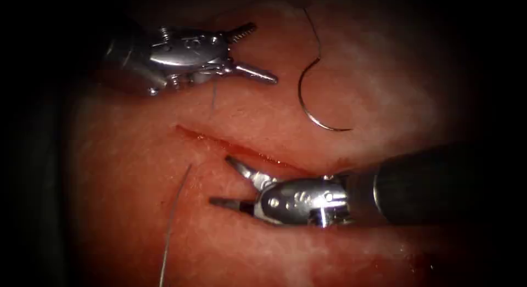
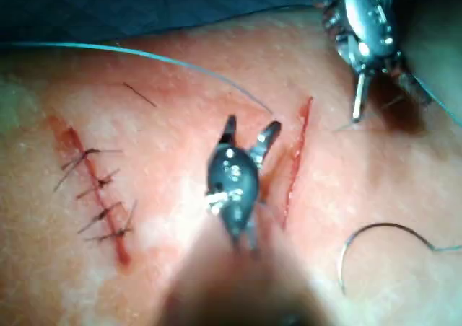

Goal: Wound Closure

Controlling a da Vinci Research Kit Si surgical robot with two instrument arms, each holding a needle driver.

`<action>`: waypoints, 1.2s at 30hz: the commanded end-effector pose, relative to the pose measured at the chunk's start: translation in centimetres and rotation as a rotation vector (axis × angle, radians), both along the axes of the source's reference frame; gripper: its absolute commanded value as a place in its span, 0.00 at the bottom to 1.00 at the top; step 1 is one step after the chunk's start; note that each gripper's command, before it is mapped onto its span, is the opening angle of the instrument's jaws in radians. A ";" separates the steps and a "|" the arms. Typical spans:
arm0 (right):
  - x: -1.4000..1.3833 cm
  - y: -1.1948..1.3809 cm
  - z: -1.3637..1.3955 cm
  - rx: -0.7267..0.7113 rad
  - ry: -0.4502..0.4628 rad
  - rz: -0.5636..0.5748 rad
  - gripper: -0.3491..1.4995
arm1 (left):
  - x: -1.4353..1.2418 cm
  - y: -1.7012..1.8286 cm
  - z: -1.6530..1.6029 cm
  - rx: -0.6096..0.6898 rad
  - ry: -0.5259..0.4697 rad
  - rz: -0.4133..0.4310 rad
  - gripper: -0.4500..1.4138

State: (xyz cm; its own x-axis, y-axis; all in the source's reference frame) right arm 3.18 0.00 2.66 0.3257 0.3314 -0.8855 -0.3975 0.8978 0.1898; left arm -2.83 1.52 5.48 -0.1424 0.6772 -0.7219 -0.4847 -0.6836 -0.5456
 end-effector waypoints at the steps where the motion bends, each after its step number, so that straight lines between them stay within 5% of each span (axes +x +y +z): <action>1: 0.03 0.05 0.10 0.035 0.007 0.028 0.76 | 0.00 -0.15 -0.02 -0.014 -0.005 0.005 0.56; 9: 0.21 0.40 0.46 0.280 0.085 0.092 0.70 | 0.44 -0.65 -0.44 -0.054 -0.009 0.034 0.39; 21: 0.20 0.85 1.04 0.493 0.153 0.220 0.68 | 0.96 -1.20 -0.31 -0.097 0.012 0.054 0.31; 28: 0.26 0.96 1.13 0.511 0.170 0.227 0.66 | 0.98 -1.22 -0.30 -0.098 0.014 0.053 0.30; 32: 0.32 0.99 1.14 0.523 0.184 0.210 0.38 | 0.97 -1.24 -0.30 -0.100 0.016 0.052 0.25; 34: 0.33 1.02 1.15 0.527 0.193 0.195 0.01 | 0.97 -1.26 -0.29 -0.102 0.016 0.052 0.24; 36: 0.33 1.05 1.16 0.528 0.195 0.191 0.00 | 0.97 -1.28 -0.29 -0.104 0.016 0.049 0.23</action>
